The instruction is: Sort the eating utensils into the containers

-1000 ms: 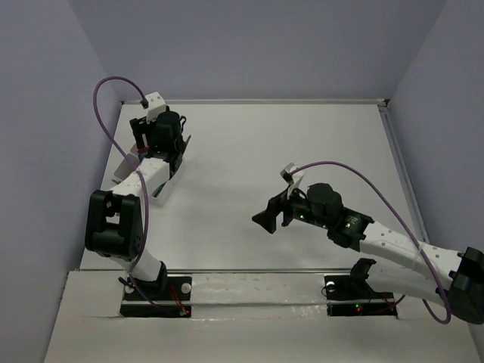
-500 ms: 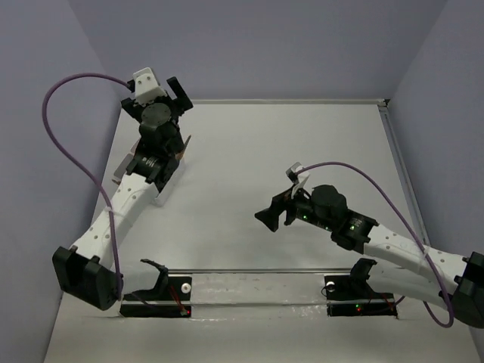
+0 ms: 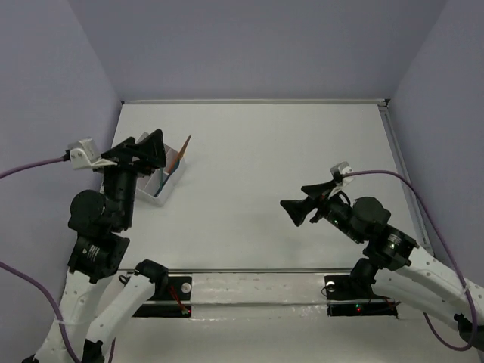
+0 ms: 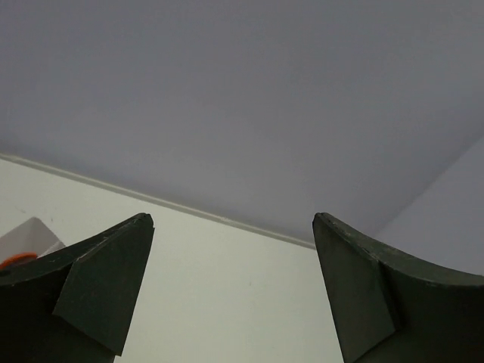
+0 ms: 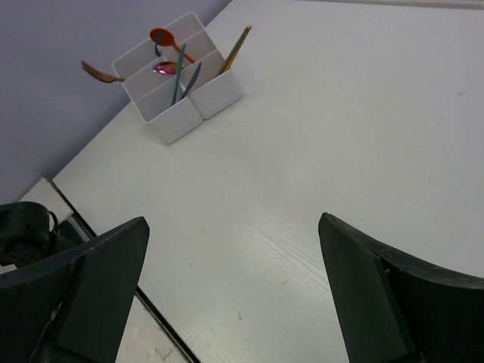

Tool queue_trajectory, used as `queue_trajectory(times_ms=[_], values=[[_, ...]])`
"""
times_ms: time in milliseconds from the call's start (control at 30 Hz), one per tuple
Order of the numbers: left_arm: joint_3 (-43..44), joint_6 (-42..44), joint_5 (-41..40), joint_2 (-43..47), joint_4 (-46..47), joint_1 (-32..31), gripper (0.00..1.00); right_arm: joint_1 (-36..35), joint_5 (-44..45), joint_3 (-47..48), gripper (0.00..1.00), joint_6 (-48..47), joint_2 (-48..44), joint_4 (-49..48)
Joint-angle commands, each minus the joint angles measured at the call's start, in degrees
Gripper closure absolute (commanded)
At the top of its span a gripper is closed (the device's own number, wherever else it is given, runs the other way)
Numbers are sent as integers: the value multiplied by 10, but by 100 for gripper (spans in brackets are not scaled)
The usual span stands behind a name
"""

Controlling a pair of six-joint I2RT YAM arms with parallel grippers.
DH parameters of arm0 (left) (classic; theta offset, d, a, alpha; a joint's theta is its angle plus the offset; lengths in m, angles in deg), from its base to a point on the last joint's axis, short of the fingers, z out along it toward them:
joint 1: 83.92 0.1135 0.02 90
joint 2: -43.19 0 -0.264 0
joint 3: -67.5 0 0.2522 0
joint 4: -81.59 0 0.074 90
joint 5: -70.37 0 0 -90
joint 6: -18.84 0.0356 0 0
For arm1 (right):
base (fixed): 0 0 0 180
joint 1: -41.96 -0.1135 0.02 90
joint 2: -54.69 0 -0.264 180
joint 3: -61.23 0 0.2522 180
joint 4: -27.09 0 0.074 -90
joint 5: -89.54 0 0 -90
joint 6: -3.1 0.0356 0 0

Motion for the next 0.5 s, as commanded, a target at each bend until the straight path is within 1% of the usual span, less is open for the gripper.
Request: queue_trajectory(times_ms=[0, 33, 100, 200, 300, 467], values=[[-69, -42, 92, 74, -55, 0, 1, -3, 85, 44, 0, -18, -68, 60], [-80, -43, 98, 108, -58, 0, 1, -3, 94, 42, 0, -18, -78, 64], [-105, -52, 108, 138, -69, 0, 1, -3, 116, 32, 0, -9, -98, 62], [-134, -63, 118, 190, -74, 0, 1, -3, 130, 20, 0, 6, -105, 51], [-146, -60, 124, 203, -76, 0, 1, -3, 130, 18, 0, 11, -94, 39], [-149, -42, 103, 219, -92, 0, 1, -3, 144, 37, 0, 13, -44, 45]])
